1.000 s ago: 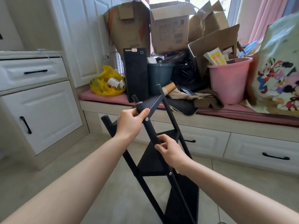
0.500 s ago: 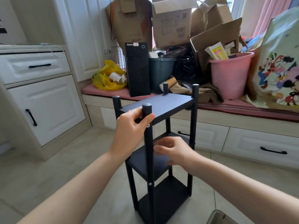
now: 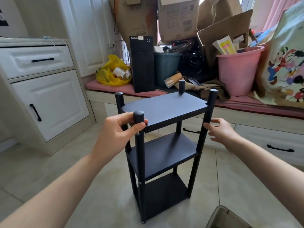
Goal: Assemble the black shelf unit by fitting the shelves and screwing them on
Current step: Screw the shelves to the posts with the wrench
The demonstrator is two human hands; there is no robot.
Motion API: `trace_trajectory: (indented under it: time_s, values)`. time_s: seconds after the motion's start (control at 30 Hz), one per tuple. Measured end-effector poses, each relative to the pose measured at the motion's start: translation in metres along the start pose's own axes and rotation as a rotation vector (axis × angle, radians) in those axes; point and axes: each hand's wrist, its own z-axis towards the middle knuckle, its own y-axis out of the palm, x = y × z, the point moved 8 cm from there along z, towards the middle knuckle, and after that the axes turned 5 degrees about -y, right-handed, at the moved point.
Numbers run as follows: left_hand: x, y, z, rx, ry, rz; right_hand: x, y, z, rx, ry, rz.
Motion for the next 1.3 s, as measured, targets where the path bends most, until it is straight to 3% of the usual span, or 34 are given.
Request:
trace_trajectory:
  time_s: [0.6,0.83,1.0,1.3]
  values:
    - [-0.007,-0.011,0.001,0.067,0.025,-0.105,0.002,0.012,0.007,-0.061,-0.077,-0.021]
    - [-0.028,-0.035,0.008,0.209,-0.027,-0.106,-0.004,0.017,-0.011,-0.081,-0.139,-0.042]
    - [-0.032,-0.051,0.012,0.298,-0.024,-0.158,-0.008,0.016,-0.033,-0.167,-0.212,-0.085]
    - [-0.034,-0.044,0.011,0.296,-0.004,-0.080,0.005,-0.005,-0.082,-0.264,-0.224,0.014]
